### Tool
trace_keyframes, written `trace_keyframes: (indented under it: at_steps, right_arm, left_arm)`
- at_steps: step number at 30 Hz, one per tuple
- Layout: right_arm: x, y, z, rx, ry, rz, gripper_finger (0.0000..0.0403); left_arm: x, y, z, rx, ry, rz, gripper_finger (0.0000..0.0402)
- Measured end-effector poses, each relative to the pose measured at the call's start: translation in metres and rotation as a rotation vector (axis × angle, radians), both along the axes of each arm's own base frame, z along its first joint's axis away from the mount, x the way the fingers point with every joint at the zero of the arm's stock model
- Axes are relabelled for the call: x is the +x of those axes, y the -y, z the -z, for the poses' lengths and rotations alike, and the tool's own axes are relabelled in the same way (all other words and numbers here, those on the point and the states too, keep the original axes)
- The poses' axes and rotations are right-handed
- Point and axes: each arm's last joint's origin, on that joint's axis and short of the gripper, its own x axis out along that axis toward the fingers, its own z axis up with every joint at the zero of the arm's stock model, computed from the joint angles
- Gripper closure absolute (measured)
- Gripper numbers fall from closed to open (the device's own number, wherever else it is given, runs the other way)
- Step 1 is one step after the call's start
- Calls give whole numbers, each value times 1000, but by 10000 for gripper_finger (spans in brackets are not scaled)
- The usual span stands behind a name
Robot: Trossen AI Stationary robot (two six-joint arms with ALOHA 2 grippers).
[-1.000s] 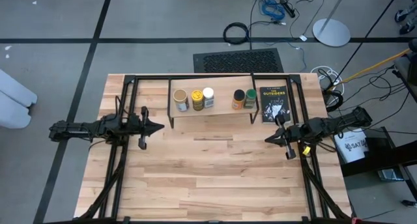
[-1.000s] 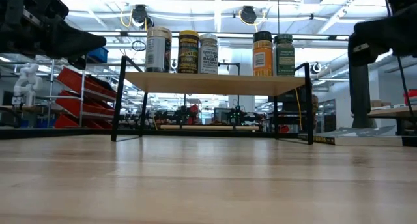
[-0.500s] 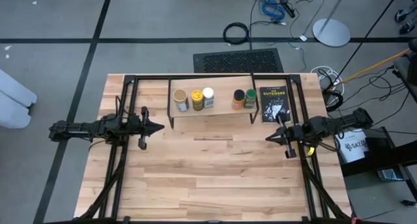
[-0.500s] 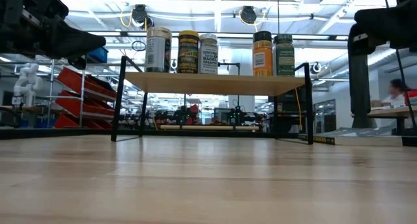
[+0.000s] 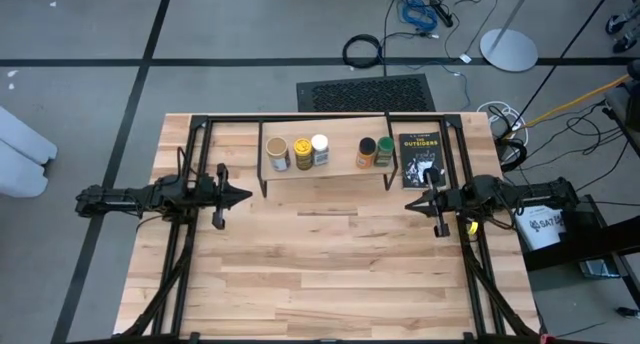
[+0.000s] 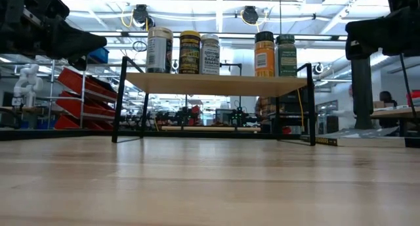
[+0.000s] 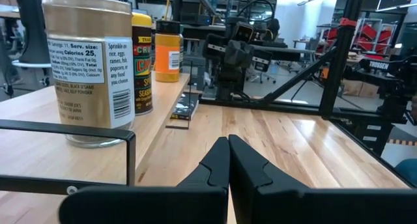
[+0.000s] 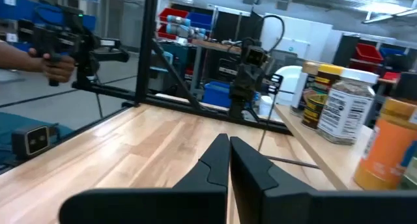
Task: Shelf spices
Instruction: Return to Home Position
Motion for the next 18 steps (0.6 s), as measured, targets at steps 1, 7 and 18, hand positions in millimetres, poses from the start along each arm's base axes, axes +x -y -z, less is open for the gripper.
trace_keyframes:
  at_steps: [1, 7, 18]
  right_arm:
    - [0, 1, 0, -3, 0, -9, 403]
    - [0, 6, 0, 9, -4, 30, 403]
    - [1, 10, 4, 89, -54, 84, 403]
  left_arm:
    - [0, 0, 0, 0, 0, 0, 400]
    - [0, 0, 0, 4, 1, -7, 400]
    - [0, 0, 1, 8, -7, -7, 400]
